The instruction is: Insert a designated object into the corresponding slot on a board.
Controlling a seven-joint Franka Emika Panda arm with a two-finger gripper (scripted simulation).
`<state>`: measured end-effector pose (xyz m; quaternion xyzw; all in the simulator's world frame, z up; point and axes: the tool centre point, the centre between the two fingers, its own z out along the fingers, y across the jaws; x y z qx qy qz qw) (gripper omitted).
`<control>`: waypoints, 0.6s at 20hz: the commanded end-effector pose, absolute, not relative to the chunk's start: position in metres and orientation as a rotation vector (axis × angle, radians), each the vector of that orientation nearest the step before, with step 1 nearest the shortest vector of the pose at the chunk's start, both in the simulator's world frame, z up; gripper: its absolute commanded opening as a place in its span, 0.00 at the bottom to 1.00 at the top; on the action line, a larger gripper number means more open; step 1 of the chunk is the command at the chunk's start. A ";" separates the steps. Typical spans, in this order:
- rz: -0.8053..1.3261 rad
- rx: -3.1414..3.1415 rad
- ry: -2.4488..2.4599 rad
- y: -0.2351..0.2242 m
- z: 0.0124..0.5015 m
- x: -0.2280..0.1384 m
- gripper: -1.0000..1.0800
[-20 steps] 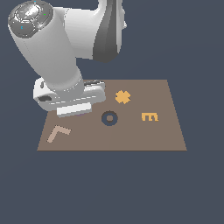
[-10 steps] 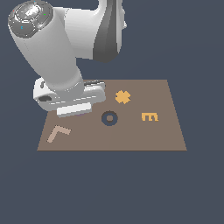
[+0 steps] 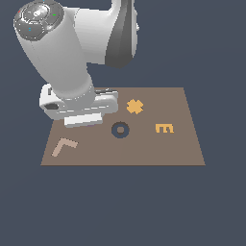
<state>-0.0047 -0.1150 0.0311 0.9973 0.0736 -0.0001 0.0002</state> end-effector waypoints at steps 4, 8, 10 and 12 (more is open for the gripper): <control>0.000 3.139 0.104 -0.104 0.032 -0.006 0.00; 0.000 3.141 -0.027 -0.094 0.033 -0.006 0.00; 0.000 3.139 -0.104 -0.087 0.034 -0.006 0.00; 0.000 3.136 -0.188 -0.081 0.034 -0.005 0.00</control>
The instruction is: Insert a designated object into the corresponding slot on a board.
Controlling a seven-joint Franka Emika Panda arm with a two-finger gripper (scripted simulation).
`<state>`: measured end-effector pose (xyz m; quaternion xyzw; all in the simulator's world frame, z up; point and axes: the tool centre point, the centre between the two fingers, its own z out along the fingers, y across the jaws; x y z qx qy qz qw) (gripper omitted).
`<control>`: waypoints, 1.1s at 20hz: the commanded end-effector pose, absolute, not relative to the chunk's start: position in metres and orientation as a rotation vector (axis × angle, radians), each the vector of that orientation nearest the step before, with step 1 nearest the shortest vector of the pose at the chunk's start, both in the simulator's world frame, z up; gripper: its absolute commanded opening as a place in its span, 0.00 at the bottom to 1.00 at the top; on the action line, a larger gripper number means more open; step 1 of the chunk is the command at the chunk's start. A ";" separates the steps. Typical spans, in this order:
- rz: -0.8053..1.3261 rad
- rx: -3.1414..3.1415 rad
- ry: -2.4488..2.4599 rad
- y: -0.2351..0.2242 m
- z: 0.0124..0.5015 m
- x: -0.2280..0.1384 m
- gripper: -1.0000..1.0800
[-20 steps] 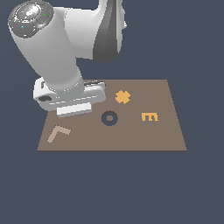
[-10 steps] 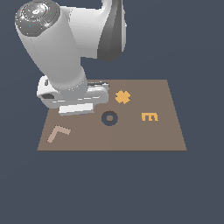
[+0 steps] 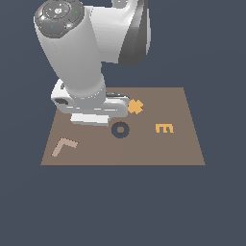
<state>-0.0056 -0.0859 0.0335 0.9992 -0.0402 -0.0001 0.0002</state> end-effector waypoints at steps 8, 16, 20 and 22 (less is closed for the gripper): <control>0.000 3.087 -0.581 -0.049 0.037 0.004 0.00; 0.000 3.010 -0.899 -0.025 0.039 0.017 0.00; -0.001 2.973 -1.014 -0.017 0.040 0.023 0.00; -0.001 2.957 -1.060 -0.014 0.040 0.026 0.00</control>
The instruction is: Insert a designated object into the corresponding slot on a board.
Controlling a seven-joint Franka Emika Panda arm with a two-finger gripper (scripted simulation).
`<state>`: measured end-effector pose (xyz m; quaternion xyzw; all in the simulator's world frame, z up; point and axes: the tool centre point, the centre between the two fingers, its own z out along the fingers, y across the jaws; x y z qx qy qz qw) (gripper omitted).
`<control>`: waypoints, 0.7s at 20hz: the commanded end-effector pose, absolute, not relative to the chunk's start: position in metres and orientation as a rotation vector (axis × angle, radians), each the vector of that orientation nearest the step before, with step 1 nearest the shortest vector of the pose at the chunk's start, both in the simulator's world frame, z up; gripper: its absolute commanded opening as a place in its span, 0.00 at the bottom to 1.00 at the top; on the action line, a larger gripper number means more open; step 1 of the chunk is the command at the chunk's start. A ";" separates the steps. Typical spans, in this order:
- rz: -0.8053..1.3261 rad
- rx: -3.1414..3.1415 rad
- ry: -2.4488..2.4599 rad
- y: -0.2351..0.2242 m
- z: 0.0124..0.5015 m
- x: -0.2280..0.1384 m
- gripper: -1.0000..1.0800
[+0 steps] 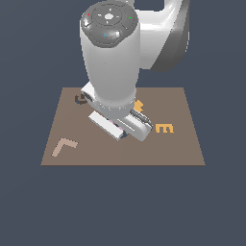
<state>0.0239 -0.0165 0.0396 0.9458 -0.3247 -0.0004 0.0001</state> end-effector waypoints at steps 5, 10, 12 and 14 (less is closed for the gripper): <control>-0.001 2.925 -1.146 -0.009 0.041 0.032 0.00; -0.001 2.909 -1.186 -0.007 0.041 0.035 0.00; -0.001 2.908 -1.189 -0.007 0.041 0.035 0.00; -0.001 2.909 -1.185 -0.008 0.041 0.035 0.00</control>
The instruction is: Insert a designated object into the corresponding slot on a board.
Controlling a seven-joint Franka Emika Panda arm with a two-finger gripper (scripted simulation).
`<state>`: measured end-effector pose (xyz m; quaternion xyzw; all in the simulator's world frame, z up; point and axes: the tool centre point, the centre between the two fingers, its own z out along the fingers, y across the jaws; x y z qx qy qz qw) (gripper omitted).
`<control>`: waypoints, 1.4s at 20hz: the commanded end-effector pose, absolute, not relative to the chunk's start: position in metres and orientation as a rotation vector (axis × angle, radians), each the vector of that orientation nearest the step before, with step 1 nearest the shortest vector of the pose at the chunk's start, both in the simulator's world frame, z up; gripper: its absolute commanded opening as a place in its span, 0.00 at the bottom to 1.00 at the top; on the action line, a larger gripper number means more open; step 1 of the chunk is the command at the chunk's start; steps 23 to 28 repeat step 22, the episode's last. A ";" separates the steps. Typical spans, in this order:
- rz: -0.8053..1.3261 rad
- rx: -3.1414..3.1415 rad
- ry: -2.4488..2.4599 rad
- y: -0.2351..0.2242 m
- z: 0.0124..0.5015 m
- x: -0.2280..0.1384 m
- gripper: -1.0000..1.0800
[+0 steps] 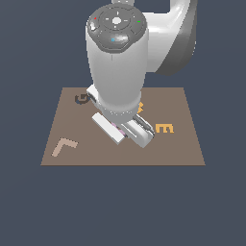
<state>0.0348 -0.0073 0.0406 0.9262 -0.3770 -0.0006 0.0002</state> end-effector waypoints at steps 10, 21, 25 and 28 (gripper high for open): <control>-0.003 2.916 -1.168 -0.008 0.032 0.034 0.00; -0.003 2.916 -1.167 -0.008 0.031 0.034 0.96; -0.003 2.916 -1.167 -0.008 0.031 0.034 0.96; -0.003 2.916 -1.167 -0.008 0.031 0.034 0.96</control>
